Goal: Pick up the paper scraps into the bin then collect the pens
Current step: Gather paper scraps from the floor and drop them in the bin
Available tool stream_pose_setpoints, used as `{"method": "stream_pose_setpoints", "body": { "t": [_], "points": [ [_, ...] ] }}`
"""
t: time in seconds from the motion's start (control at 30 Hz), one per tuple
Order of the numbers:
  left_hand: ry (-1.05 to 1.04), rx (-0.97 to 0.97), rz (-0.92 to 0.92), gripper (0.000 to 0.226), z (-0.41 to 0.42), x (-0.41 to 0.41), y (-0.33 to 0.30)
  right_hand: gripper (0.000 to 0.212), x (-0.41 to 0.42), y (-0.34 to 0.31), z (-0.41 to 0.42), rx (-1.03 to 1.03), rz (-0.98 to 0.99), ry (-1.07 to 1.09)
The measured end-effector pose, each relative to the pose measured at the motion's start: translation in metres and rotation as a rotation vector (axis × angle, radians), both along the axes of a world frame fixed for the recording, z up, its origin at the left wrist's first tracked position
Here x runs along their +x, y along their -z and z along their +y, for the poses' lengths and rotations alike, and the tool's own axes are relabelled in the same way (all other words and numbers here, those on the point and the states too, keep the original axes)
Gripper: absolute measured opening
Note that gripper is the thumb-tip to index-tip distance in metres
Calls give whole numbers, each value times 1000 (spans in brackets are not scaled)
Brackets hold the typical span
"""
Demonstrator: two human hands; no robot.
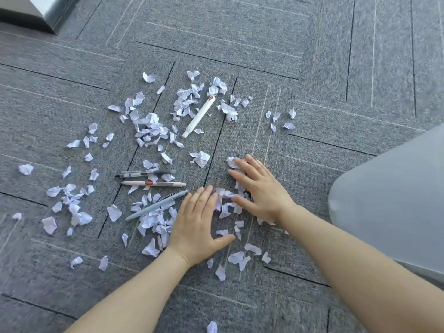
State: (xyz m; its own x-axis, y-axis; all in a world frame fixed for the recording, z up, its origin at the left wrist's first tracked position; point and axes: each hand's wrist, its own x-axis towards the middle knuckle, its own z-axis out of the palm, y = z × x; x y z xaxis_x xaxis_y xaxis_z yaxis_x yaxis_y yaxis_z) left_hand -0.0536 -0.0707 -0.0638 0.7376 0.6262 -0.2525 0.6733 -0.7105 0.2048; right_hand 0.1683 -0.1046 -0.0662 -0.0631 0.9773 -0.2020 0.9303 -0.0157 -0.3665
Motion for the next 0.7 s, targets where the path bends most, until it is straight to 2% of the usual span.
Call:
{"method": "stream_pose_setpoints", "body": {
  "t": [0.1,0.17,0.23,0.3,0.37,0.43,0.53,0.63,0.7],
  "points": [
    [45,23,-128,89,0,-11,3,69,1,-3,-20,31,58,-66],
    [109,9,-179,94,-4,-14,5,71,-5,0,-44,58,67,-102],
    [153,6,-167,102,-6,-8,7,71,-13,8,-64,113,29,-105],
    [167,38,-126,100,-1,6,10,64,-21,17,-70,213,-59,-54],
    [172,103,-123,85,9,23,11,52,-26,20,-64,294,-136,74],
    [184,179,-189,56,16,33,14,35,-27,18,-55,318,-155,162],
    [252,268,-311,25,20,36,22,14,-25,16,-47,314,-168,141],
    [306,301,-316,17,21,37,22,20,-28,6,-44,232,-151,175],
    [225,198,-347,21,20,38,13,14,-36,-4,-46,188,-72,316]
  ]
}}
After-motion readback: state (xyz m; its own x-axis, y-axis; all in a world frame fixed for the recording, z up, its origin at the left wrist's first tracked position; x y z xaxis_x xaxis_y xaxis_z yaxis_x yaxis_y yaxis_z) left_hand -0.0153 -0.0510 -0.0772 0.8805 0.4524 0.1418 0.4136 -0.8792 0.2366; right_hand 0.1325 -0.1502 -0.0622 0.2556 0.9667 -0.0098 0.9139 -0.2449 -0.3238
